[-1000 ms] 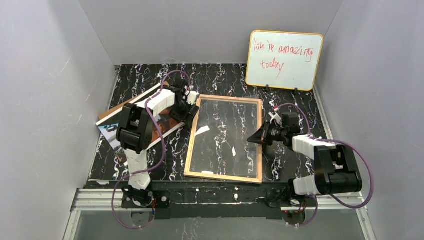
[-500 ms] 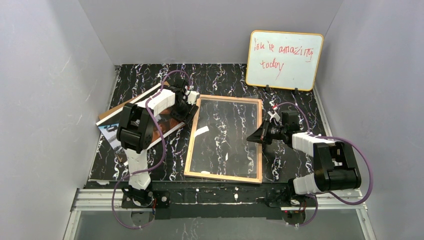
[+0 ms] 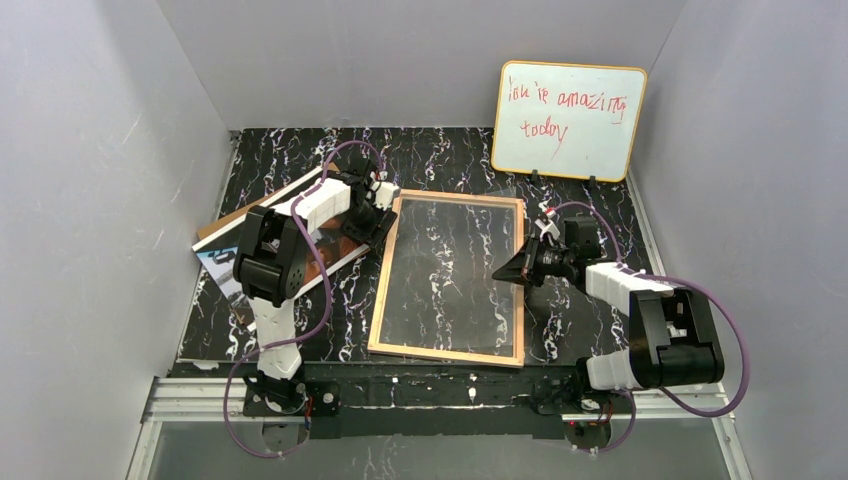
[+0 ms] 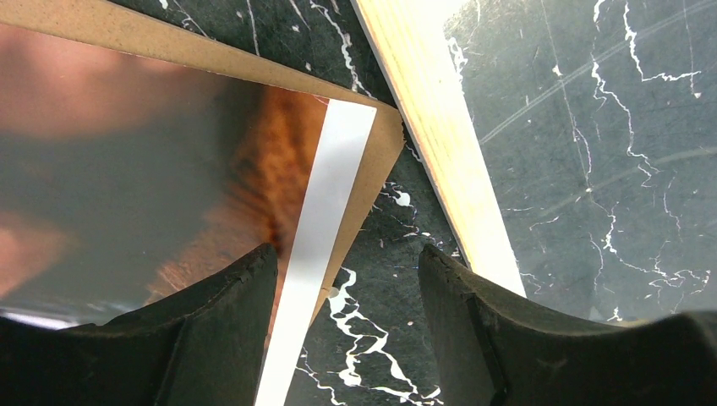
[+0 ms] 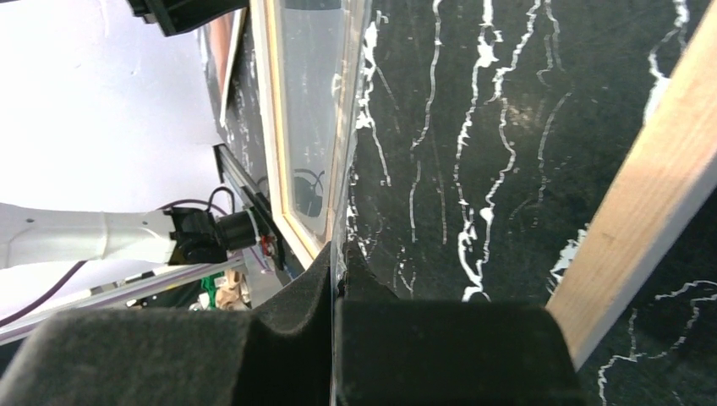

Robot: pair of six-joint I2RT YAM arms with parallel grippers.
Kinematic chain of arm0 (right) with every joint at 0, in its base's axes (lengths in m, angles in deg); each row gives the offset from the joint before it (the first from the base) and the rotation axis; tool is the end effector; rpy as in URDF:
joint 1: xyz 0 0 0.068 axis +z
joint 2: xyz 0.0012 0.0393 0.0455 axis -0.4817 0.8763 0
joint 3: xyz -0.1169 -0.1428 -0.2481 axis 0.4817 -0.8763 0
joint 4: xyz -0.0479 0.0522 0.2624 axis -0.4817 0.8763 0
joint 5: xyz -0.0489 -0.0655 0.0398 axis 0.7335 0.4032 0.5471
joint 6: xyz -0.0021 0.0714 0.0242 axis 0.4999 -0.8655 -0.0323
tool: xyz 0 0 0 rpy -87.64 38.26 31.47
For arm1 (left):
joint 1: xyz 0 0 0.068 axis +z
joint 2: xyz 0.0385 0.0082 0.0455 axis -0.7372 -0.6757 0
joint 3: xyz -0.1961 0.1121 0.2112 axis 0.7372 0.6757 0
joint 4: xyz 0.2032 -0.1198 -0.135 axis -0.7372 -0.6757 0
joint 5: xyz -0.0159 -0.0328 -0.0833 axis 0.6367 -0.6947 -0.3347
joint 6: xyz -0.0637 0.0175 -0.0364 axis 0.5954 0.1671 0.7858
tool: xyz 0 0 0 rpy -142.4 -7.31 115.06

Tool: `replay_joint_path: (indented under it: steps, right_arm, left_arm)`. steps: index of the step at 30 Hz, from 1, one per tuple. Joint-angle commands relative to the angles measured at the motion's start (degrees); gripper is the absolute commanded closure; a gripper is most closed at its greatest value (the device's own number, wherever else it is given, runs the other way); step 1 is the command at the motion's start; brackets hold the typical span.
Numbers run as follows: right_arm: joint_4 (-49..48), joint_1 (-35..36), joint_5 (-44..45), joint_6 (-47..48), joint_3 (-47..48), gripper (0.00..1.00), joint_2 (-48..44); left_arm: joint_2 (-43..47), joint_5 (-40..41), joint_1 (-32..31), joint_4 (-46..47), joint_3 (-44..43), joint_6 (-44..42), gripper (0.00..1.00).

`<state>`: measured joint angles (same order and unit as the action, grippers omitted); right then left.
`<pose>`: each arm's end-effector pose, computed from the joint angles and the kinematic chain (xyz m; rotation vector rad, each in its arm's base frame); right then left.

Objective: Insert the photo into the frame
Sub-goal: Place the photo frame item in the photo frame.

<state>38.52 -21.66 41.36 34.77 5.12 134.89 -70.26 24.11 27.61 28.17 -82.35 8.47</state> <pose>0.2529 0.0782 0.1715 0.2004 2.4170 1.3183 0.4134 -0.1605 0.1747 0.8135 2.6590 -0.2607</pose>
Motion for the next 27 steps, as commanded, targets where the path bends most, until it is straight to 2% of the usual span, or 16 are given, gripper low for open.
replay_joint_path:
  steps: [1,8,16,27]
  right_arm:
    - [-4.46,0.01,-4.91,-4.27,1.44,0.99,-2.66]
    - [-9.58,0.02,-7.3,-8.2,0.36,0.99,-2.78]
    - [-22.27,0.01,-10.84,-17.21,-3.76,0.99,-2.43]
    - [-28.02,0.0,-11.97,-21.33,-6.8,0.99,-2.7]
  left_arm:
    - [-4.57,-4.25,-1.39,-1.0,4.02,-0.14,0.39]
    - [-4.21,-3.73,-1.48,-0.83,4.55,-0.49,0.39]
    - [-4.36,-3.37,-1.57,-0.51,4.84,-0.58,0.39]
    - [-3.9,-2.96,-1.65,-0.29,5.64,-0.67,0.4]
